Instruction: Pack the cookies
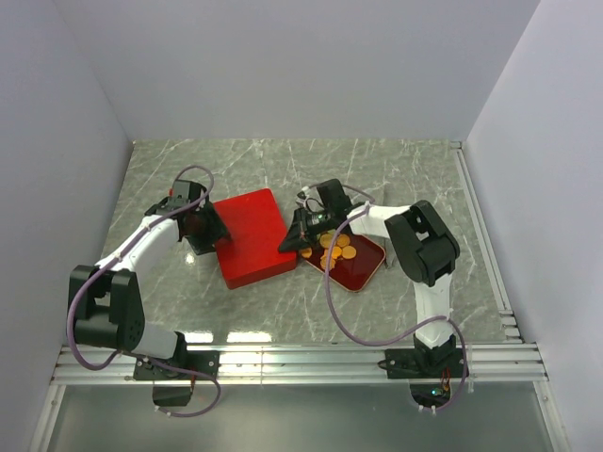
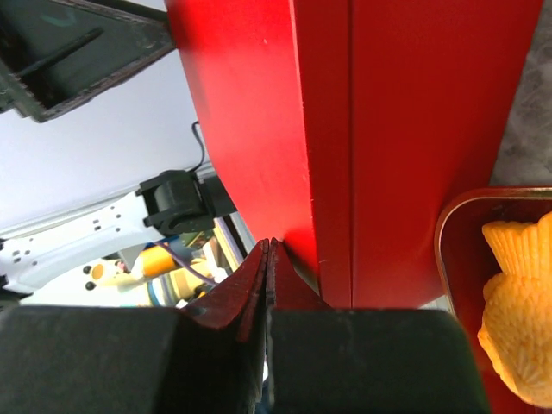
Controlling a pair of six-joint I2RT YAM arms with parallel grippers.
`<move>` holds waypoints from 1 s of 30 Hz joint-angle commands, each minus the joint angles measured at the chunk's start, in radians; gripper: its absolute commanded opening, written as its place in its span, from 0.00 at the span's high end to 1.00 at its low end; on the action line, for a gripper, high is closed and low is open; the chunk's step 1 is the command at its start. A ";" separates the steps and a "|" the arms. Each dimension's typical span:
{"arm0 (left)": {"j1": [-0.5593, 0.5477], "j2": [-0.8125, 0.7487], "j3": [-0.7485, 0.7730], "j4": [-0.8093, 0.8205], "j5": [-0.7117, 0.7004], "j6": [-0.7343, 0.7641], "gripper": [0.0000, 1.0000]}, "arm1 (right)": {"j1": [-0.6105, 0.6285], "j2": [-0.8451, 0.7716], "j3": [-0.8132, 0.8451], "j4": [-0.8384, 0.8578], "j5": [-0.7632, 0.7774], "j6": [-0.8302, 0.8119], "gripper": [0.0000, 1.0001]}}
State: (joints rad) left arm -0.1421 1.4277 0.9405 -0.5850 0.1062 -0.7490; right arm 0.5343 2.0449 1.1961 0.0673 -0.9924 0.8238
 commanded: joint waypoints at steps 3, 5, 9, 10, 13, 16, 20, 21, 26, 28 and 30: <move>-0.011 -0.006 0.086 0.011 -0.003 -0.003 0.38 | 0.006 -0.054 0.056 -0.164 0.129 -0.089 1.00; -0.011 -0.010 0.098 -0.002 -0.016 0.002 0.37 | 0.004 -0.080 0.082 -0.188 0.141 -0.103 1.00; -0.011 -0.024 0.119 -0.029 -0.045 0.014 0.36 | 0.006 -0.126 0.134 -0.265 0.173 -0.133 1.00; -0.011 -0.036 0.126 -0.033 -0.052 0.019 0.36 | 0.006 -0.143 0.161 -0.280 0.182 -0.150 1.00; -0.011 -0.073 0.136 -0.053 -0.085 0.028 0.35 | 0.006 -0.185 0.219 -0.345 0.212 -0.181 1.00; -0.011 -0.122 0.147 -0.062 -0.103 0.043 0.34 | 0.007 -0.236 0.286 -0.408 0.253 -0.218 1.00; -0.011 -0.191 0.155 -0.062 -0.135 0.065 0.33 | 0.015 -0.288 0.378 -0.488 0.296 -0.262 0.98; -0.011 -0.205 0.156 -0.061 -0.141 0.068 0.33 | 0.016 -0.298 0.411 -0.513 0.301 -0.268 0.96; -0.011 -0.299 0.153 -0.027 -0.166 0.105 0.32 | 0.039 -0.377 0.494 -0.567 0.354 -0.307 0.87; -0.011 -0.341 0.155 -0.015 -0.177 0.114 0.31 | 0.046 -0.406 0.530 -0.596 0.374 -0.325 0.84; -0.010 -0.381 0.150 0.008 -0.181 0.122 0.29 | 0.053 -0.429 0.552 -0.619 0.406 -0.339 0.83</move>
State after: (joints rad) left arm -0.1493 1.1107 1.0554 -0.6346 -0.0418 -0.6659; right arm 0.5713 1.6718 1.6897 -0.4847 -0.6479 0.5369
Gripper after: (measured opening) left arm 0.695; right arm 0.163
